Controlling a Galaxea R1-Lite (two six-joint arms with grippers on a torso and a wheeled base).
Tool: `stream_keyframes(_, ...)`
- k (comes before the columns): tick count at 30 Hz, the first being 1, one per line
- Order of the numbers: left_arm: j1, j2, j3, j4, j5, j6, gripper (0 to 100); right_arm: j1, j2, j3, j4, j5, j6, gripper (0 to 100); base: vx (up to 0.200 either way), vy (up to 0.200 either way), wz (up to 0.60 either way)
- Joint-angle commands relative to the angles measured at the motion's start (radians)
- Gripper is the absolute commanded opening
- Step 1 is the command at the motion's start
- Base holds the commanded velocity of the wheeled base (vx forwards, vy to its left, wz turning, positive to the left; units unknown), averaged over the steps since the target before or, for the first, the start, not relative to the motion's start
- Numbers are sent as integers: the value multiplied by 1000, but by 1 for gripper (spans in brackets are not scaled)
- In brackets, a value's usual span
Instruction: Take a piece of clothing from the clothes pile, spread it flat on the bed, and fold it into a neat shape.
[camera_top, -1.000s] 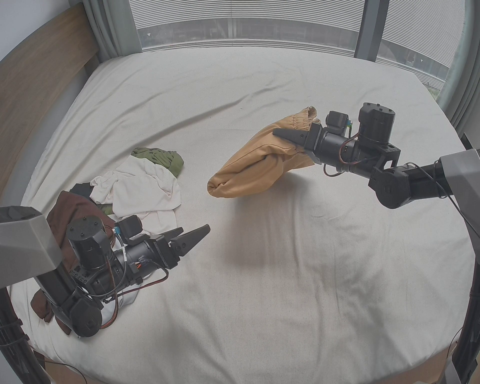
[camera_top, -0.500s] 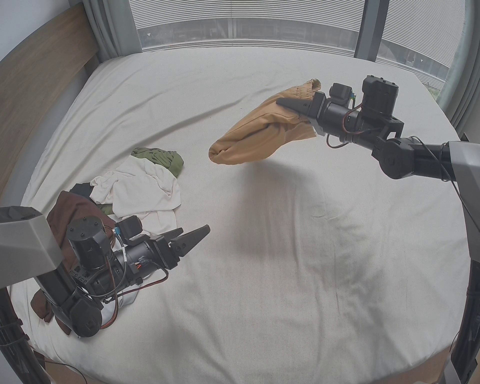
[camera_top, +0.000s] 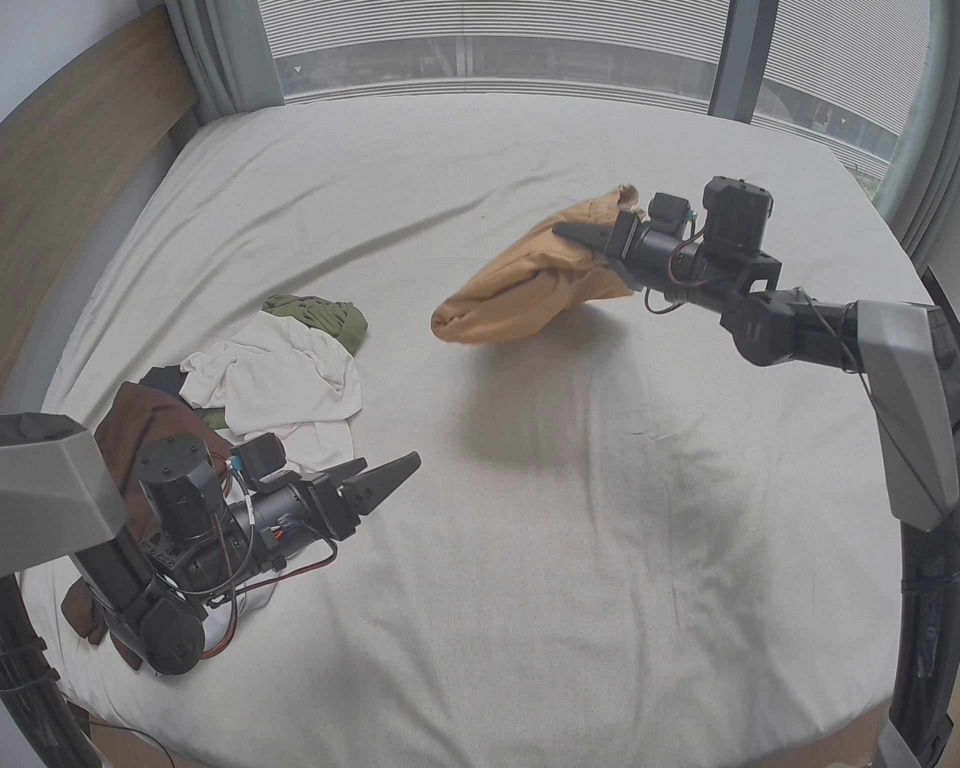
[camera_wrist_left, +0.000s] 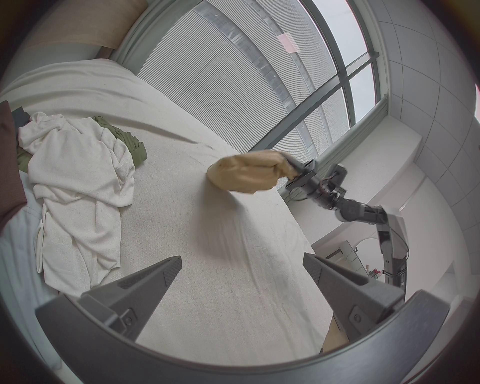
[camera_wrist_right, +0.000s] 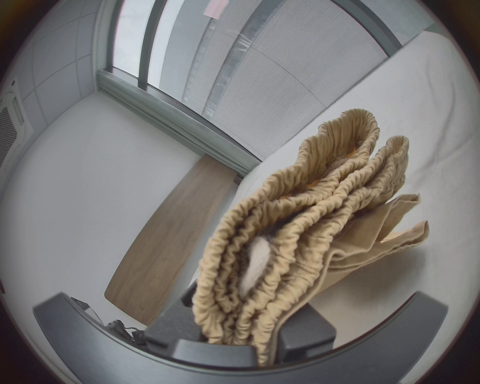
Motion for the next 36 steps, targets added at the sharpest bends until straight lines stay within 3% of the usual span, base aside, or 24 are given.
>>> stream_keyframes(1,1,2,3,-1,0,-1,100,4,94,-1,-19,-13,0,0,0,0,0)
stream_keyframes(3,1,-1,6,0,0,-1,100,4,59,-1,-31,-14,-10,0,0,0,0)
stream_keyframes(9,1,-1,6,0,0,-1,100,4,-42,216,-39,-16,-60,0,0,0,0)
stream_keyframes(11,-1,1,7,-1,0,-1,100,-3,-61,302,-39,-22,-115,0,0,0,0)
stream_keyframes(36,-7,-4,6,0,0,1,100,-8,-42,587,-160,-195,-140,0,0,0,0)
